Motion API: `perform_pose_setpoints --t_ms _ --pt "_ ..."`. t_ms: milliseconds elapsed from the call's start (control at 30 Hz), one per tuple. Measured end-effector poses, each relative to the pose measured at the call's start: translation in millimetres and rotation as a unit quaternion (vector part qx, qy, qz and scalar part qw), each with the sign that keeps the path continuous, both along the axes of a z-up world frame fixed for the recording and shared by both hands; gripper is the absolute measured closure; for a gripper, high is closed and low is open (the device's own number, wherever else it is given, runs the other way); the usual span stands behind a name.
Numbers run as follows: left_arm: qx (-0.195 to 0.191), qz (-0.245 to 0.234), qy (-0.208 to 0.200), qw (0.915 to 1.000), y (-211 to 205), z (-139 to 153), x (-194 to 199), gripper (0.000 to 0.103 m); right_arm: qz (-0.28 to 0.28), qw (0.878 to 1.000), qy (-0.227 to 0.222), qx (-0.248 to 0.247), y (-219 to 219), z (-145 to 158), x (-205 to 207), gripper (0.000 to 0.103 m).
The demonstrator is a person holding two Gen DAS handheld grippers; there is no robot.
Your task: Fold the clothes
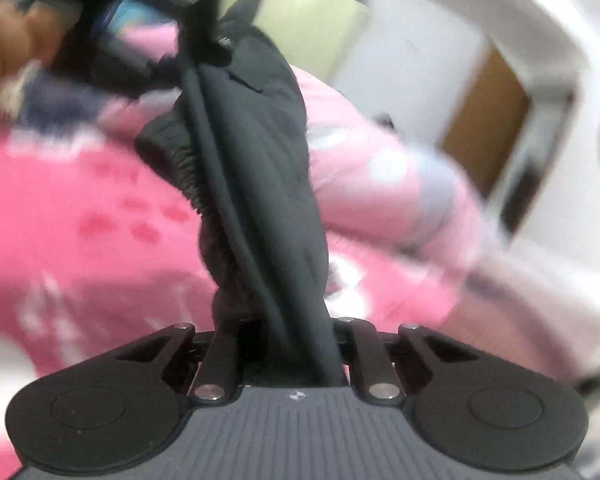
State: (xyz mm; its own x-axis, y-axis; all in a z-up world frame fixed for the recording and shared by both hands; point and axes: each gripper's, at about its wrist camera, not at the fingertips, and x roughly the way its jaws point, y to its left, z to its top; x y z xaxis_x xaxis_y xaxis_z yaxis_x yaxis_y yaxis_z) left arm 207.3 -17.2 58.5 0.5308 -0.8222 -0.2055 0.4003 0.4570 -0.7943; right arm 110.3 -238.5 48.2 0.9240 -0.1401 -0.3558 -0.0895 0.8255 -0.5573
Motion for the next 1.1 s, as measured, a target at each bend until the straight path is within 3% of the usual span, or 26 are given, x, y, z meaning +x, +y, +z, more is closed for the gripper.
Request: perform_pose_setpoints --t_ms 67,133,233,400,500,567,600,633,700,767,800,833,900,967,1100 --pt "-0.016 0.011 0.006 0.9998 12 -16 -22 0.091 0.025 0.994 -0.006 -0.109 10 -1 -16 0.088" --pt "-0.023 0.026 0.016 0.9993 25 -38 -46 0.091 0.058 0.977 0.000 -0.204 22 -17 -37 0.088" --pt "-0.017 0.049 0.049 0.9975 43 -82 -78 0.091 0.116 0.948 0.024 -0.294 37 -62 -74 0.088" --pt "0.013 0.076 0.126 0.9891 67 -148 -110 0.091 0.172 0.917 0.045 -0.358 53 -133 -117 0.087" --pt "0.003 0.080 0.141 0.9868 75 -158 -116 0.090 0.161 0.921 0.028 -0.354 55 -134 -124 0.078" --pt "0.003 0.079 0.134 0.9879 74 -156 -115 0.090 0.149 0.939 0.043 -0.307 50 -116 -125 0.055" --pt "0.005 0.078 0.130 0.9885 74 -155 -114 0.090 0.144 0.948 0.053 -0.278 47 -106 -126 0.051" --pt "0.007 0.076 0.126 0.9891 73 -154 -113 0.090 0.141 0.960 0.071 -0.233 40 -91 -127 0.041" --pt "0.010 0.071 0.119 0.9903 73 -154 -112 0.089 0.139 0.977 0.107 -0.123 22 -59 -130 0.034" --pt "0.007 0.063 0.115 0.9913 74 -157 -114 0.088 0.144 0.979 0.146 0.003 -5 -28 -128 0.032" --pt "0.005 0.059 0.113 0.9918 74 -159 -115 0.087 0.144 0.973 0.164 0.078 -24 -14 -123 0.031" --pt "0.003 0.056 0.110 0.9924 74 -159 -116 0.086 0.138 0.964 0.176 0.146 -44 -4 -116 0.029" --pt "-0.002 0.046 0.106 0.9933 80 -162 -122 0.075 0.111 0.935 0.196 0.273 -77 12 -94 0.020" --pt "-0.003 0.036 0.103 0.9940 80 -161 -124 0.068 0.068 0.895 0.216 0.385 -111 16 -64 0.011" --pt "0.004 0.029 0.098 0.9947 72 -158 -126 0.052 0.005 0.806 0.263 0.530 -160 -20 -16 0.011"
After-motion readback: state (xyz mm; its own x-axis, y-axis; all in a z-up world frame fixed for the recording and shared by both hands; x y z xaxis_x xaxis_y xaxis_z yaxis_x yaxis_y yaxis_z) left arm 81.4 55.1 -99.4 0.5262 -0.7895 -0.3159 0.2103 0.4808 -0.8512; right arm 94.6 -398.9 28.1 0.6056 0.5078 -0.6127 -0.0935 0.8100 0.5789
